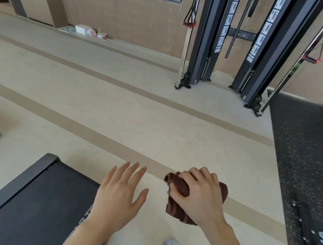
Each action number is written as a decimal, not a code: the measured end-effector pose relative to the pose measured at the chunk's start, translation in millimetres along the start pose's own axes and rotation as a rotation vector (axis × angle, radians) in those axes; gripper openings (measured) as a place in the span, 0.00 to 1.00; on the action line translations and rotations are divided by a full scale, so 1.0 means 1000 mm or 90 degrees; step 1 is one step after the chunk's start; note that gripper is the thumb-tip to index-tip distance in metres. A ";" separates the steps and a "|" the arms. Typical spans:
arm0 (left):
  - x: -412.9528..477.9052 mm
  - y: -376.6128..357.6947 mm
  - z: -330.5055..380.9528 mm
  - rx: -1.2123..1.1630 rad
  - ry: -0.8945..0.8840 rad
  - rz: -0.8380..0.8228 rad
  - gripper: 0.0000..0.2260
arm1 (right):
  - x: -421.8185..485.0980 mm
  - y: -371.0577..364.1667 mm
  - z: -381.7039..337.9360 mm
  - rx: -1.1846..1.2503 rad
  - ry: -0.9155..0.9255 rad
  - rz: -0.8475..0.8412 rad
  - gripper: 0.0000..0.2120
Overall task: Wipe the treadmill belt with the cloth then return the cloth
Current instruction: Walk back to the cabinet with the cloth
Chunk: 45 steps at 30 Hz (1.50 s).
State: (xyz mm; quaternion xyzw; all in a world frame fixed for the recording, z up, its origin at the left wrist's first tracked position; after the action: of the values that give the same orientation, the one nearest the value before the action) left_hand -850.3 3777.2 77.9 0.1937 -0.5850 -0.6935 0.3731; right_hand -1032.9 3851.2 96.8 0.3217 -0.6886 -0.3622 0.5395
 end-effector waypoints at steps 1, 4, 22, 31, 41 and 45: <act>0.016 -0.004 -0.001 0.004 0.010 -0.003 0.27 | 0.013 -0.010 0.010 0.003 0.010 -0.003 0.12; 0.069 -0.014 0.002 0.018 0.033 -0.001 0.28 | 0.054 -0.033 0.044 0.025 0.037 -0.006 0.12; 0.297 -0.057 -0.027 0.034 0.167 -0.004 0.28 | 0.276 -0.143 0.163 0.180 0.129 0.006 0.11; 0.417 -0.069 -0.138 -0.012 0.153 -0.002 0.27 | 0.419 -0.226 0.138 0.270 0.137 0.019 0.09; 0.504 -0.047 -0.243 -0.013 0.183 0.044 0.22 | 0.523 -0.323 0.100 0.399 0.005 -0.030 0.13; 0.535 -0.063 -0.276 -0.010 0.207 0.026 0.22 | 0.556 -0.366 0.095 0.406 0.024 -0.068 0.13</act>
State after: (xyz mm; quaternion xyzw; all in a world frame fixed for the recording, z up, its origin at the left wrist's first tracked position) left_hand -1020.0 3197.7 41.0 0.2888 -0.5151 -0.6498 0.4786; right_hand -1224.0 3207.7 55.5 0.5165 -0.7394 -0.1500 0.4049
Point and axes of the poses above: each hand's wrist, its own x-axis towards the middle knuckle, its own y-axis out of the back of the hand, z = x × y, the point moved 4 cm from there along x, towards the middle knuckle, and after that the axes turned 1 degree about -z, right-handed, at the moved point
